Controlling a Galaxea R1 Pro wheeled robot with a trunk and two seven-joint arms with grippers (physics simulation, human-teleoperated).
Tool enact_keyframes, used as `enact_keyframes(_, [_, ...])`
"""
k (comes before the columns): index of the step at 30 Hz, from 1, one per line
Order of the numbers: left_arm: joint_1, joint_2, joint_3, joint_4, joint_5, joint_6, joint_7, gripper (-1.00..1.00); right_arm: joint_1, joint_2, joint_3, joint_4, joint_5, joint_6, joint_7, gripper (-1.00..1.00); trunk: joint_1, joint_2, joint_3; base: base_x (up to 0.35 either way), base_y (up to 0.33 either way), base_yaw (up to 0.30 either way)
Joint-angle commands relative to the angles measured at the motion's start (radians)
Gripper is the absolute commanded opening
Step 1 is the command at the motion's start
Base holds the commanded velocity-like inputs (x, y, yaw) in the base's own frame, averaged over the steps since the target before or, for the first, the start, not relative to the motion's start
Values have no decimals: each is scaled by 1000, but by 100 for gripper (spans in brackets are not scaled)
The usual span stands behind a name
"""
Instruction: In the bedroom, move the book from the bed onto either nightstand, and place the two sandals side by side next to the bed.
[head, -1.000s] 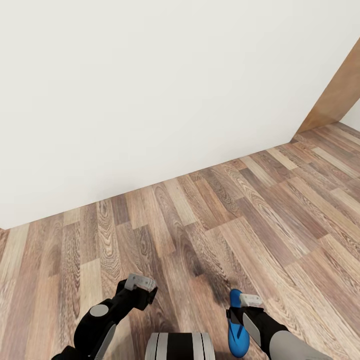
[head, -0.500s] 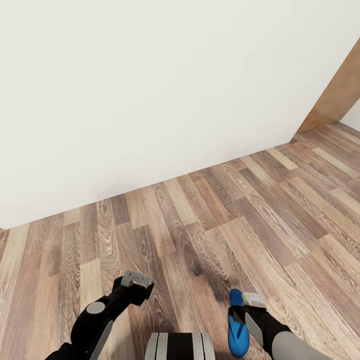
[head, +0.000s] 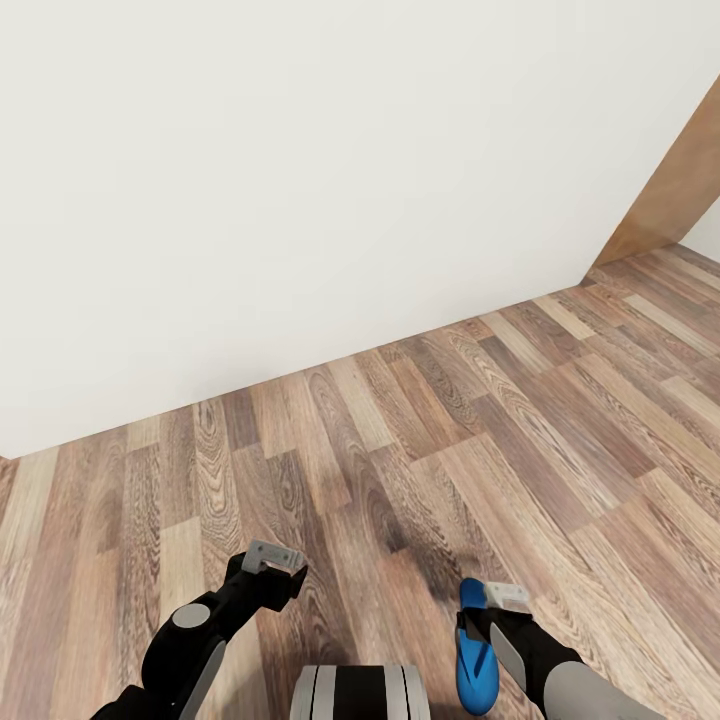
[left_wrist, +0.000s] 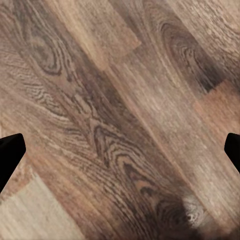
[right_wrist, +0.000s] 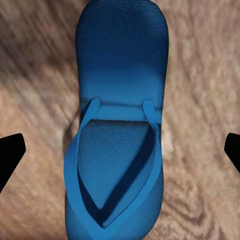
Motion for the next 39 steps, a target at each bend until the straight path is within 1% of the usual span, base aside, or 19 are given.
enact_keyframes(1, [-1,1,-1,-1,3,5,-1,100,0,0,-4,-2,1,6,-2,100,0,0,-1,0,0,0])
enact_keyframes(29, [-1,1,-1,-1,3,1,0,100,0,-2,-4,0,0,5,-2,100,0,0,-1,0,0,0])
enact_keyframes(39, [-1,2,-2,-1,3,-15,0,100,-1,-10,-2,-8,-3,-26,-1,100,0,0,-1,0,0,0])
